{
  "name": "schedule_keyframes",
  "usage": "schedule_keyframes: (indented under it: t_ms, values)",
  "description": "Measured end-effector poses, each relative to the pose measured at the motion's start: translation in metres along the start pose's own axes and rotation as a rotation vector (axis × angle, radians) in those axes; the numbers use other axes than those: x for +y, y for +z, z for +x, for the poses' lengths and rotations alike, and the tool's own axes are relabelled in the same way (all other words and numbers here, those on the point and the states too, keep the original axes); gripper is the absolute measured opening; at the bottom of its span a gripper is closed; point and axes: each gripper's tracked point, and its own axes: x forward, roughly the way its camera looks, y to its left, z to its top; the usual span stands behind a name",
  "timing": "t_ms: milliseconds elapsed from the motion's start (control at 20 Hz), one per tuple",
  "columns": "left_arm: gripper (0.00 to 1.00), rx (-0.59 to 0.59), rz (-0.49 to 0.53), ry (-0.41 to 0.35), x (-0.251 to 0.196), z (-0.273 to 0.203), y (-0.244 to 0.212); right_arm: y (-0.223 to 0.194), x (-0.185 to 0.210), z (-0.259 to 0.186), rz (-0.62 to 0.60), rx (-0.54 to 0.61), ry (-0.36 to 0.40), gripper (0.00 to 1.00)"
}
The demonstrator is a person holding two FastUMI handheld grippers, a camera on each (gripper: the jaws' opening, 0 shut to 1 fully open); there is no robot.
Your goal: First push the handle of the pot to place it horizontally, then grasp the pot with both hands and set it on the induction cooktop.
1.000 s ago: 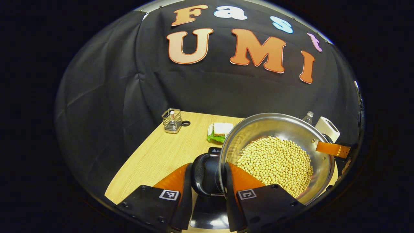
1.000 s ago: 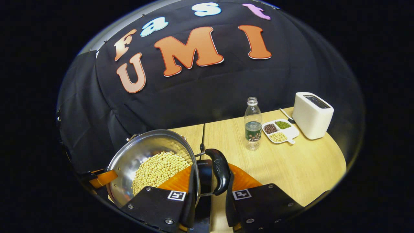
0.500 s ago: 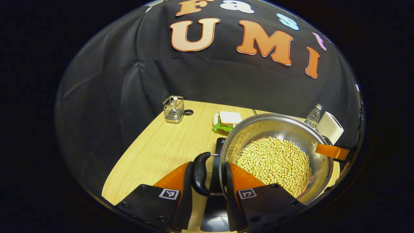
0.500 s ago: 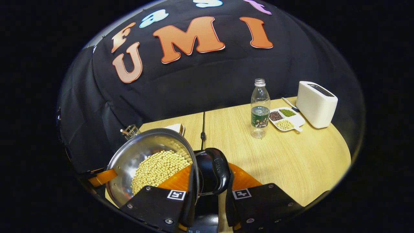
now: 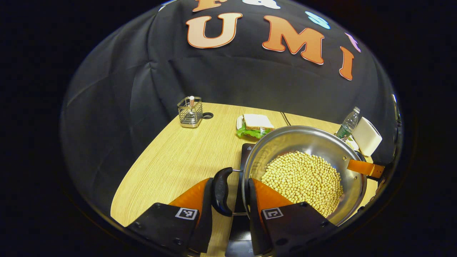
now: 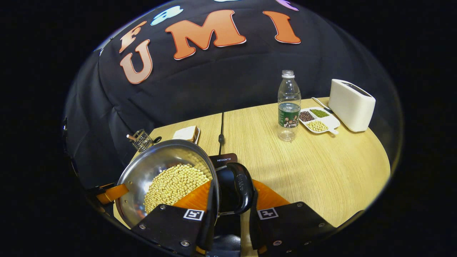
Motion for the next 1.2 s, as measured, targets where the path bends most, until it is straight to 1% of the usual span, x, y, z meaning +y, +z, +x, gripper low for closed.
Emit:
schedule_keyframes:
  t_ms: [50,100,250,300,350,500,600,650,700,750,800,850,900,950,1050,1200]
  values:
    - [0.54,0.001,0.003,0.001,0.0,-0.001,-0.001,-0.002,0.0,0.002,-0.002,0.007,-0.001,0.37]
    - [0.5,0.0,0.008,0.003,0.0,0.0,0.0,-0.004,0.0,0.003,0.0,0.014,-0.001,0.43]
    - [0.52,-0.013,0.04,0.008,0.0,0.003,0.001,-0.01,-0.001,0.006,0.016,0.032,0.002,0.46]
    - [0.5,-0.015,0.045,0.007,0.0,0.002,0.002,-0.012,-0.002,0.006,0.018,0.036,-0.001,0.46]
    - [0.54,-0.015,0.049,0.007,-0.001,0.003,0.001,-0.013,-0.003,0.006,0.018,0.039,-0.004,0.48]
    - [0.55,-0.025,0.063,-0.001,-0.001,0.002,0.002,-0.014,-0.004,0.006,0.016,0.042,-0.005,0.54]
    - [0.63,-0.03,0.054,-0.004,0.0,0.001,0.003,-0.008,-0.002,0.002,0.011,0.032,0.02,0.58]
    - [0.6,-0.062,0.045,0.0,0.0,-0.003,0.012,-0.002,-0.004,-0.003,0.004,0.019,0.03,0.6]
    - [0.67,-0.107,0.047,0.001,-0.002,-0.009,0.026,0.008,-0.006,-0.011,0.001,-0.006,0.034,0.61]
    - [0.77,-0.154,0.065,0.005,-0.003,-0.02,0.04,0.025,-0.009,-0.024,0.005,-0.053,0.038,0.69]
    - [0.88,-0.212,0.084,0.005,-0.009,-0.031,0.058,0.045,-0.012,-0.039,-0.009,-0.107,0.037,0.74]
    - [0.99,-0.272,0.098,-0.006,-0.019,-0.047,0.076,0.066,-0.017,-0.056,-0.034,-0.161,0.027,0.82]
    - [0.99,-0.326,0.104,-0.016,-0.029,-0.063,0.099,0.086,-0.025,-0.074,-0.059,-0.211,0.011,0.87]
    - [0.98,-0.373,0.102,-0.034,-0.038,-0.075,0.117,0.106,-0.031,-0.095,-0.077,-0.262,0.003,0.94]
    - [0.98,-0.458,0.073,-0.064,-0.059,-0.111,0.151,0.144,-0.042,-0.137,-0.097,-0.351,-0.01,0.95]
    - [0.98,-0.562,0.074,-0.07,-0.07,-0.159,0.192,0.192,-0.064,-0.202,-0.144,-0.479,-0.043,0.95]
